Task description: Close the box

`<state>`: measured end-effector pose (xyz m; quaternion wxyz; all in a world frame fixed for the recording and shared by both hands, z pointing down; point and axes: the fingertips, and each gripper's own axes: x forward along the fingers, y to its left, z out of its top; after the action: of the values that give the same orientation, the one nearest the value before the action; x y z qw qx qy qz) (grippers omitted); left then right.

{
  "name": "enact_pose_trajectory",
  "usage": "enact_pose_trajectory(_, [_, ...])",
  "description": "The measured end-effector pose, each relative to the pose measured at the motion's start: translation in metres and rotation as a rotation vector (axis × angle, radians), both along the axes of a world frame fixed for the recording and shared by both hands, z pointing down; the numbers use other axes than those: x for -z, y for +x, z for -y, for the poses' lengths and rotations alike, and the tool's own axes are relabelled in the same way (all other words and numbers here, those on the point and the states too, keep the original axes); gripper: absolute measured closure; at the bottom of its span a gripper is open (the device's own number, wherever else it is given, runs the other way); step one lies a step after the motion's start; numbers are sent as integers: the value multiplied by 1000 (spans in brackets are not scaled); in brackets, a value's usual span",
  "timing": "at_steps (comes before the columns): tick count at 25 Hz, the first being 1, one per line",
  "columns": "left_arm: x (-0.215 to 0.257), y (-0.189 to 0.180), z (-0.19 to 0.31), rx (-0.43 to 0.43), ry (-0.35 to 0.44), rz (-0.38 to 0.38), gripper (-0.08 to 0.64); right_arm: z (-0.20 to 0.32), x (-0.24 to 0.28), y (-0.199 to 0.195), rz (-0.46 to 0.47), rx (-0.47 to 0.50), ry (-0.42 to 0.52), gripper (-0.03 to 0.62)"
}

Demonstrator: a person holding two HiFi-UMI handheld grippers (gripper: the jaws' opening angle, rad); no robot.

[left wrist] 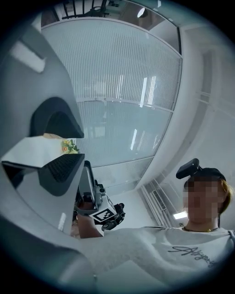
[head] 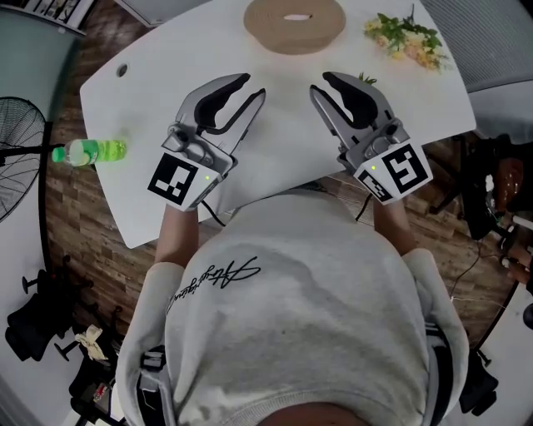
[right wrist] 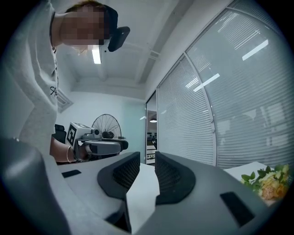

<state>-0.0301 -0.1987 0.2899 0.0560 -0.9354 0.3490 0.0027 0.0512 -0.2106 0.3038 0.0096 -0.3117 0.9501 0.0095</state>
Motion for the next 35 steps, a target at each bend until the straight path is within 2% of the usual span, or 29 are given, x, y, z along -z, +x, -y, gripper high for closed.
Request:
enact_pose_trajectory(4, [0, -4, -5, -13, -6, -9, 476, -5, 1, -3, 10, -21, -4, 541])
enact_pose_trajectory(13, [-3, -4, -20, -40, 14, 16, 515, -22, 0, -5, 12, -61, -7, 580])
enact_pose_trajectory(18, [-4, -7, -25, -50, 11, -2, 529, -28, -1, -6, 11, -83, -4, 589])
enact_pose_trajectory(29, [-9, -16, -38, -82, 13, 9, 551, -39, 0, -10, 12, -133, 5, 591])
enact_pose_trajectory(35, [-9, -21, -47, -104, 15, 16, 560, -48, 4, -11, 6, -160, 40, 592])
